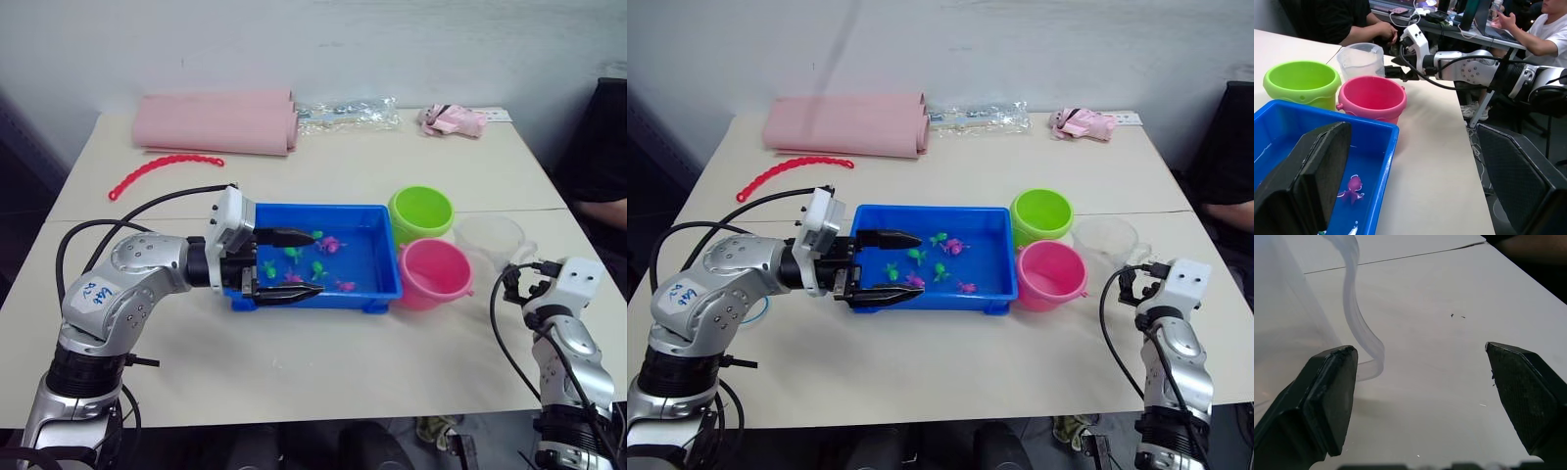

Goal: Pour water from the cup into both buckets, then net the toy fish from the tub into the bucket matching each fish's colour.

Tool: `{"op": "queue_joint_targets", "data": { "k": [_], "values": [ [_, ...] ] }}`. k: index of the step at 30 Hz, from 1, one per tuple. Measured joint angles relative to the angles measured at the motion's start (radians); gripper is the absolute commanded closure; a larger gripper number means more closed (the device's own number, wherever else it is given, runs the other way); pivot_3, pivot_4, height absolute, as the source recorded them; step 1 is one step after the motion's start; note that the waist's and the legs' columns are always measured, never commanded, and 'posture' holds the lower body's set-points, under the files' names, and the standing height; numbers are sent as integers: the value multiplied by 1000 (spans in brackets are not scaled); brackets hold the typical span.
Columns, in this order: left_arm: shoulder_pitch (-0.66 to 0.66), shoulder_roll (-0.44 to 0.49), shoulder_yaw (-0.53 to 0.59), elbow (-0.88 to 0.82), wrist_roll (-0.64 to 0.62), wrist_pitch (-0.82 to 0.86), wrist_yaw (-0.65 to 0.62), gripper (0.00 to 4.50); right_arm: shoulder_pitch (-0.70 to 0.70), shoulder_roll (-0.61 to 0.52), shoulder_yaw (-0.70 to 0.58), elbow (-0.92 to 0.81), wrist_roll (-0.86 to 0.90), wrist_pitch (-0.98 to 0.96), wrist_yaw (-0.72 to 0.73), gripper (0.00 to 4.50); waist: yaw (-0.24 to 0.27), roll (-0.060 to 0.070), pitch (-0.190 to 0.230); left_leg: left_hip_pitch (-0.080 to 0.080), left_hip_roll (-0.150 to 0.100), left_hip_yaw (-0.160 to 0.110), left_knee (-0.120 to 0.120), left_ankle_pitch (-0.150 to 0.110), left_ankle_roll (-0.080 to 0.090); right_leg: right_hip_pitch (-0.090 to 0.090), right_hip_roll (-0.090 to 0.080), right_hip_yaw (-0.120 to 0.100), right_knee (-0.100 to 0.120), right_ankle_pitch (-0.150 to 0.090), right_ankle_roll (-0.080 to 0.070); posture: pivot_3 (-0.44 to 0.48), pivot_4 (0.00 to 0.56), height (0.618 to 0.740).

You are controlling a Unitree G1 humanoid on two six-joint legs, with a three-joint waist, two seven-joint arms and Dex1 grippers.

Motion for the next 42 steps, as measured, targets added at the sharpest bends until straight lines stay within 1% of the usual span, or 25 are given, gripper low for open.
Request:
{"op": "queue_joint_targets", "data": {
  "k": [10, 11, 12, 13, 14, 16, 17, 20, 21, 22, 25, 32, 35, 38, 42],
  "values": [
    [3, 0, 10, -5, 0, 3, 8, 57, -2, -58, 7, 38, -40, -60, 41, 0, 0, 0, 0, 0, 0, 0, 0, 0, 0, 0, 0, 0, 0, 0, 0, 0, 150, 740],
    [3, 0, 10, -5, 0, 3, 9, 9, -2, -59, 8, 44, -41, -66, 45, 265, 0, 0, 0, 0, 0, 0, 0, 0, 0, 0, 0, 0, 0, 0, 0, 0, 150, 740],
    [3, 0, 10, -5, 0, 3, 9, 0, -3, -59, 8, 48, -42, -70, 48, 639, 0, 0, 0, 0, 0, 0, 0, 0, 0, 0, 0, 0, 0, 0, 0, 0, 150, 740],
    [3, 0, 10, -6, 0, 3, 9, 0, -4, -59, 9, 52, -42, -72, 51, 833, 0, 0, 0, 0, 0, 0, 0, 0, 0, 0, 0, 0, 0, 0, 0, 0, 150, 740],
    [3, 0, 10, -6, 0, 4, 9, 0, -12, -59, 9, 65, -42, -79, 57, 1415, 0, 0, 0, 0, 0, 0, 0, 0, 0, 0, 0, 0, 0, 0, 0, 0, 150, 740],
    [3, 0, 10, -6, 0, 4, 9, 0, -26, -60, 10, 84, -41, -89, 71, 1973, 0, 0, 0, 0, 0, 0, 0, 0, 0, 0, 0, 0, 0, 0, 0, 0, 150, 740],
    [3, 0, 9, -6, 0, 4, 9, 0, -31, -60, 13, 93, -40, -90, 79, 2347, 0, 0, 0, 0, 0, 0, 0, 0, 0, 0, 0, 0, 0, 0, 0, 0, 150, 740],
    [3, 2, 9, -6, 0, 5, 9, 0, -62, -51, 23, 148, -17, -93, 128, 3877, 1, 0, 0, 0, 0, 0, 0, 0, 0, 0, 0, 0, 0, 0, 0, 0, 150, 740],
    [3, 2, 9, -7, 0, 5, 9, 0, -66, -48, 25, 156, -11, -93, 139, 4179, 1, 0, 0, 0, 0, 0, 1, 0, 0, 0, 0, 0, 0, 0, 0, 0, 150, 740],
    [3, 3, 9, -7, 0, 5, 9, 0, -67, -46, 28, 166, -4, -95, 147, 4351, 1, 0, 0, 0, 0, 0, 1, 0, 0, 0, 0, 0, 0, 0, 0, 0, 150, 740],
    [3, 4, 9, -7, 0, 6, 9, 0, -67, -46, 27, 175, 8, -106, 161, 4351, 1, 0, 0, 0, 0, 0, 1, 0, 0, 0, 0, 0, 0, 0, 0, 0, 150, 740],
    [3, 7, 9, -6, 0, 10, 7, 0, -50, -39, -18, 188, 81, -109, 169, 4351, 2, 0, 0, 0, 0, 0, 1, 0, 0, 0, 0, 0, -1, 0, 0, 0, 150, 740],
    [2, 6, 9, -3, -2, 16, 7, 0, -19, -40, -41, 142, 95, -109, 170, 4351, 1, 1, 1, 0, 0, 0, 0, 0, 0, 0, 0, 0, -1, 0, 0, 0, 150, 740],
    [-5, 2, 11, 4, -14, 25, 6, 0, 30, -58, -45, 49, 90, -110, 173, 4351, 1, 3, 2, 0, 0, 0, 0, 0, 0, 0, 0, 0, -1, 0, 0, 0, 150, 740],
    [-44, -12, 14, 37, -34, 46, 10, 0, 98, -143, -43, -102, 50, -109, 188, 4351, 2, 5, 3, -1, 0, 0, 0, 0, 0, 0, 0, 0, -1, 0, 0, 0, 150, 740]
  ]
}}
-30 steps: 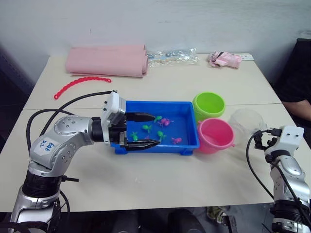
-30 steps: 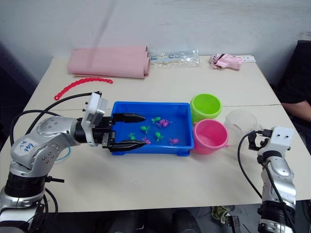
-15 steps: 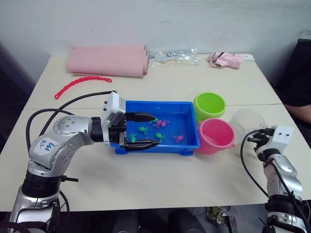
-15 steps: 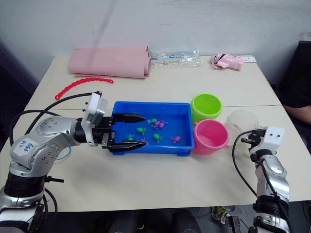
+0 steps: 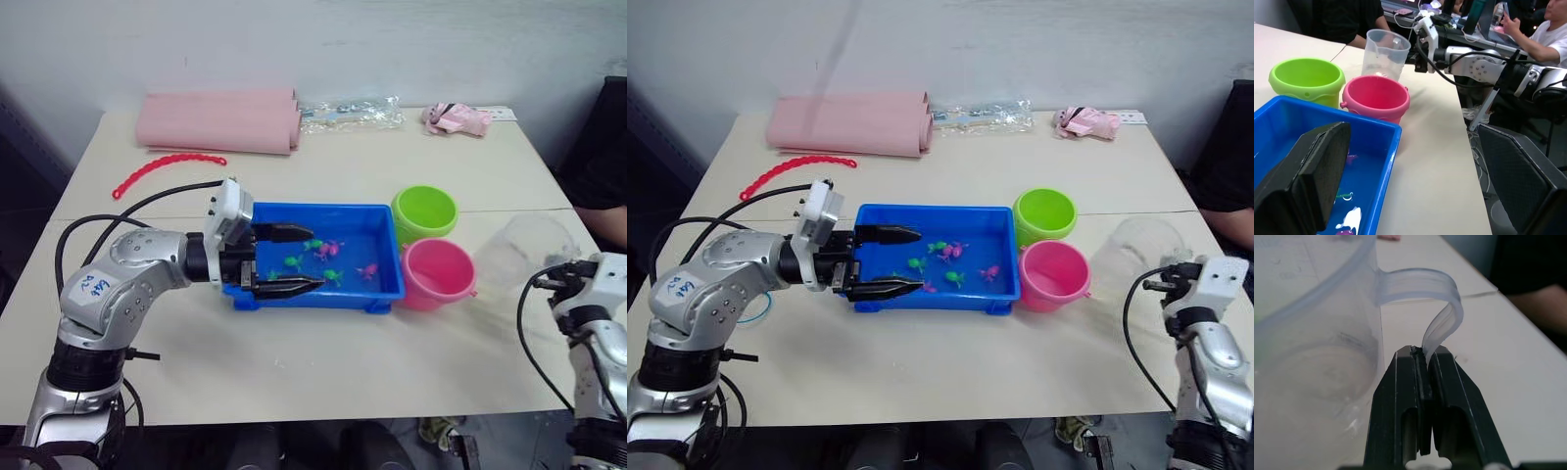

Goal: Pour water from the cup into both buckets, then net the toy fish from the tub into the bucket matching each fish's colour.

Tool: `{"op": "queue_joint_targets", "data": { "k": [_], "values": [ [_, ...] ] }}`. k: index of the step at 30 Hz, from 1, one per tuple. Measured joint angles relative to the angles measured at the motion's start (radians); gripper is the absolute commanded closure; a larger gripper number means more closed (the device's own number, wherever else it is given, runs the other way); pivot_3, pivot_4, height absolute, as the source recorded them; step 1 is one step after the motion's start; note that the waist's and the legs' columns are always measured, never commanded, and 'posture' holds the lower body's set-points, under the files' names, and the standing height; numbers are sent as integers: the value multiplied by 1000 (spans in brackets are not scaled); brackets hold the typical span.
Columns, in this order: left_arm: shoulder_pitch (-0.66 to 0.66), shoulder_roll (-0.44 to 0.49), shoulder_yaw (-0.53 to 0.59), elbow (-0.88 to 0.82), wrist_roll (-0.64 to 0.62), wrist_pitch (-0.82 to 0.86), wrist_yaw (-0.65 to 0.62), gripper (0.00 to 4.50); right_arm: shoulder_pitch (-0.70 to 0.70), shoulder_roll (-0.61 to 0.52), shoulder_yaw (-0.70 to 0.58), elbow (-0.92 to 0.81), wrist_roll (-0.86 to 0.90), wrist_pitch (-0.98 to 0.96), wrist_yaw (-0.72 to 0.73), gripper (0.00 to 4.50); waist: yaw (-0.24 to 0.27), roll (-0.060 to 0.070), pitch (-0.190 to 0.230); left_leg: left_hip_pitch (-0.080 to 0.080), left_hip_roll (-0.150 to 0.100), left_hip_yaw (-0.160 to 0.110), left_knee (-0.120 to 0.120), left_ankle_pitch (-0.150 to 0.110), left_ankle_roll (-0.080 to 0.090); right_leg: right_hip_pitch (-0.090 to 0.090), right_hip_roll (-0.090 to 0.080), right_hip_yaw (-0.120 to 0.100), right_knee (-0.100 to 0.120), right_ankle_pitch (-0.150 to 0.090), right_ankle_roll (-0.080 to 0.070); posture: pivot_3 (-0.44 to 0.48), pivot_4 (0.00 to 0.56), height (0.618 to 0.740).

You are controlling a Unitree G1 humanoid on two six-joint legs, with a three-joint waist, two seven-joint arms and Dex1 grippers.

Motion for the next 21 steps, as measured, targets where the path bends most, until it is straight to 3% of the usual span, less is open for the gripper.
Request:
{"op": "queue_joint_targets", "data": {
  "k": [10, 21],
  "values": [
    [-18, -19, -30, 35, 36, -24, -11, 0, 59, -158, 83, -101, -246, -87, 9, 4351, 0, 0, 0, 0, 0, 0, 0, 0, 0, 0, 1, 0, -1, 0, 0, 0, 150, 740],
    [-17, -34, -45, 42, 85, -71, -10, 0, 47, -235, 175, -124, -449, -215, 10, 4351, 0, 0, 0, 0, 0, 0, 1, 0, 0, 0, 1, 0, 0, 0, 0, 0, 150, 740]
  ]
}}
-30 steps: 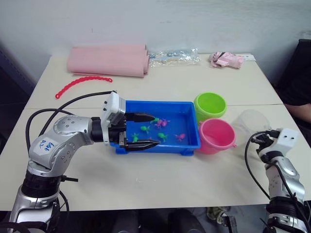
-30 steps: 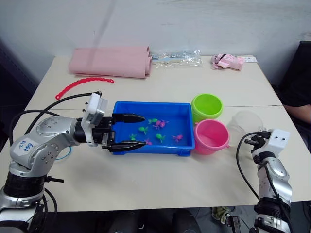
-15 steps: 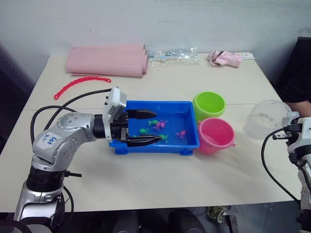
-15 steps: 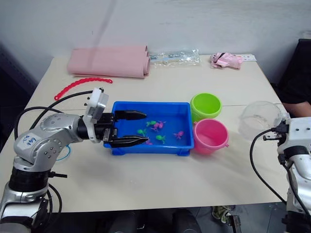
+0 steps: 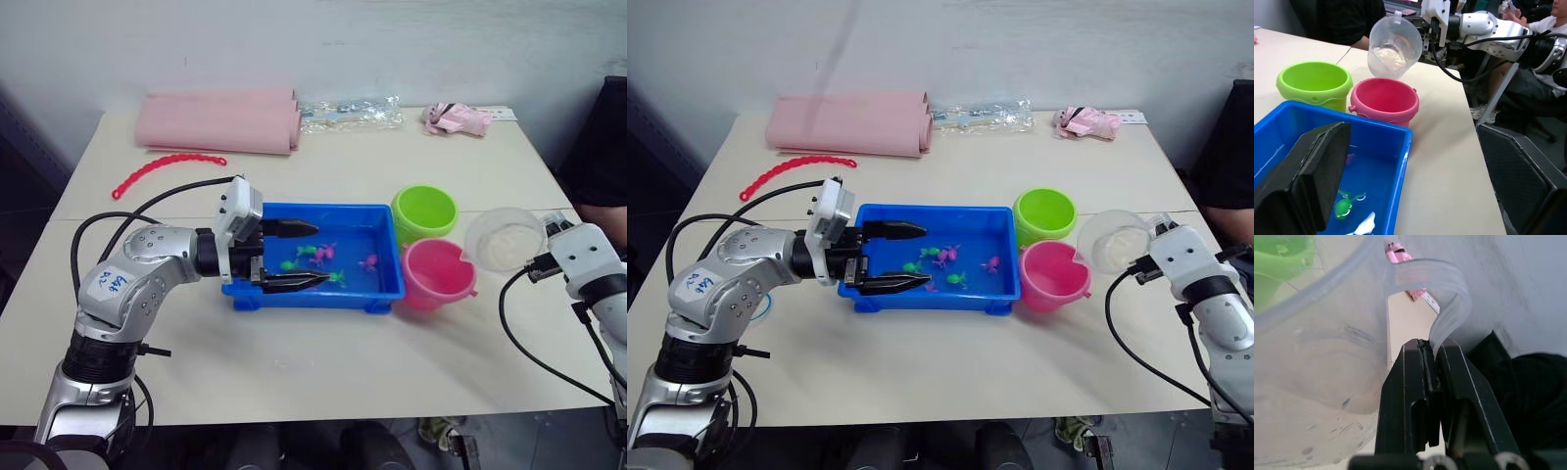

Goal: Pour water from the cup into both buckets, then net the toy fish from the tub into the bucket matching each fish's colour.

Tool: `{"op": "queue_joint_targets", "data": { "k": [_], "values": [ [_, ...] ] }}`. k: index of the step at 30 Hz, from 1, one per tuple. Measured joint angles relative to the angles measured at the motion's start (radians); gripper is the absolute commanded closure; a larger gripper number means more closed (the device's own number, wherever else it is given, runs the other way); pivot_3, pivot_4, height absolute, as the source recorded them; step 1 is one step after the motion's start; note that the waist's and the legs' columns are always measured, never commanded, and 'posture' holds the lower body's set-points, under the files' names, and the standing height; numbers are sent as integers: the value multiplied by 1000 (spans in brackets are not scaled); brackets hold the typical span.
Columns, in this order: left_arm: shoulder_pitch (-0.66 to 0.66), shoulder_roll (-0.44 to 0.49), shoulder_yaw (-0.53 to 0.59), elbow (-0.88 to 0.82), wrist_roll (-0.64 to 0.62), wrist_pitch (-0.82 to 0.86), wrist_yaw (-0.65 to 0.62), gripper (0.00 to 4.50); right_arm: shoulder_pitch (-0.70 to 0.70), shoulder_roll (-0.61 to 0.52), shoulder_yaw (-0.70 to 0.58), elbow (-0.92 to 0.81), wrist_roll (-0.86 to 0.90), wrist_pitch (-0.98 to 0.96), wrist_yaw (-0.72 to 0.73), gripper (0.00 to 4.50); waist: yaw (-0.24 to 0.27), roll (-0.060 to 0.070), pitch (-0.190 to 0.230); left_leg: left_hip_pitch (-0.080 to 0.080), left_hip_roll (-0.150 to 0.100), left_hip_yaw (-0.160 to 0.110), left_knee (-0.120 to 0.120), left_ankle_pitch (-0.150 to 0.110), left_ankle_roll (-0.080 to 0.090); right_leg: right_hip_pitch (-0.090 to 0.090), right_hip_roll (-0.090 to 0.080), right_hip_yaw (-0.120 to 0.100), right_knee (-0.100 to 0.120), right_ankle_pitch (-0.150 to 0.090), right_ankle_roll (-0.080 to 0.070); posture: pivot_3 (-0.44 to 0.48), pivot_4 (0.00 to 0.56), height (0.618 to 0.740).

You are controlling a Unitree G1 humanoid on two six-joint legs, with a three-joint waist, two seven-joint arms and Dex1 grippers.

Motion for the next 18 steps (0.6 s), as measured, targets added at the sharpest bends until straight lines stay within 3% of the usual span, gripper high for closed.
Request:
{"op": "queue_joint_targets", "data": {
  "k": [18],
  "values": [
    [22, 0, 0, -2, 5, -7, 1, 0, -7, -65, 59, -59, -337, -141, -72, 4351, 0, 0, 0, 0, 0, 0, 0, 0, 0, 0, 0, 0, 1, 0, 0, 0, 150, 740]
  ]
}}
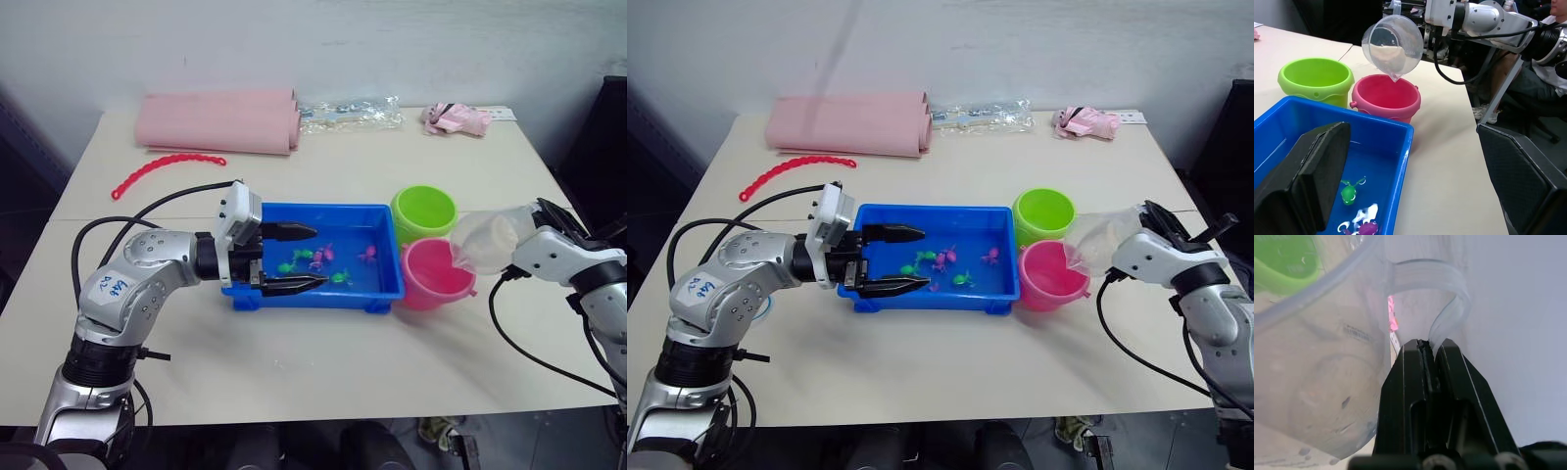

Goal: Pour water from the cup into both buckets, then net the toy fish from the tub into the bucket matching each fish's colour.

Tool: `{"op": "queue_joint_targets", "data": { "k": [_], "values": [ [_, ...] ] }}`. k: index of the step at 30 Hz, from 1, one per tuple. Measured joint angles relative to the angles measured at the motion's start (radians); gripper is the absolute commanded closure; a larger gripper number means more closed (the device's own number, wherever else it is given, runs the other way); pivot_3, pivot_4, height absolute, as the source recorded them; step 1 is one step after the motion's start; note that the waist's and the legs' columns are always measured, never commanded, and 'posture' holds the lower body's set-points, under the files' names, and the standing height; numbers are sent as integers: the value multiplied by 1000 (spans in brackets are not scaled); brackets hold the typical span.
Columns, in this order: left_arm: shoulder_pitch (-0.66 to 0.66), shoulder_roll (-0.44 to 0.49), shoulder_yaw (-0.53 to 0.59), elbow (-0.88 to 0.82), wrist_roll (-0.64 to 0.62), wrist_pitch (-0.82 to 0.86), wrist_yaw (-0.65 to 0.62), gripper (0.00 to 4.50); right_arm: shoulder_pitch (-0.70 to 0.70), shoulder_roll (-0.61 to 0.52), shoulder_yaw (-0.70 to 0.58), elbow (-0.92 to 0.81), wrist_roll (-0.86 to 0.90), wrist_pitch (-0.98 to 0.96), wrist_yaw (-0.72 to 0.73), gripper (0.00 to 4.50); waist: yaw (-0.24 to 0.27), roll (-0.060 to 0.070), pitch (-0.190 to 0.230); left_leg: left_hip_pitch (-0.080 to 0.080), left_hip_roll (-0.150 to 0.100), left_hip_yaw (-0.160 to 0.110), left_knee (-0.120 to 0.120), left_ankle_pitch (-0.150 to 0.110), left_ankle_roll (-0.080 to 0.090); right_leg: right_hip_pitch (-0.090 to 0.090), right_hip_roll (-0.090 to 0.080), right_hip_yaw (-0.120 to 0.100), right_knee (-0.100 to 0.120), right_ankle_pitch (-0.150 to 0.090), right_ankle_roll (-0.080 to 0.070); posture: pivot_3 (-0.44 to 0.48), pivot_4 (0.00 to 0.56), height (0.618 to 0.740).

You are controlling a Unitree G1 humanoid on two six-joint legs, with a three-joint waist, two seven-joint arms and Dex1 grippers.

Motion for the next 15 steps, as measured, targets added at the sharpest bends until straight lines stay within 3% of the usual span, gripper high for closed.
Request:
{"op": "queue_joint_targets", "data": {
  "k": [7, 15],
  "values": [
    [0, 0, 0, 0, 0, 0, -1, 0, -22, -23, 4, -26, -75, -17, -13, 4351, 0, 0, 0, 0, 0, 0, 0, 0, 0, 0, 0, 0, 0, 0, 0, 0, 150, 740],
    [0, 0, 0, 0, 0, 0, 0, 0, -24, 17, -13, -23, 29, 43, 18, 4351, 0, 0, 0, 0, 0, 0, 0, 0, 0, 0, 0, 0, 1, 0, 0, 0, 150, 740]
  ]
}}
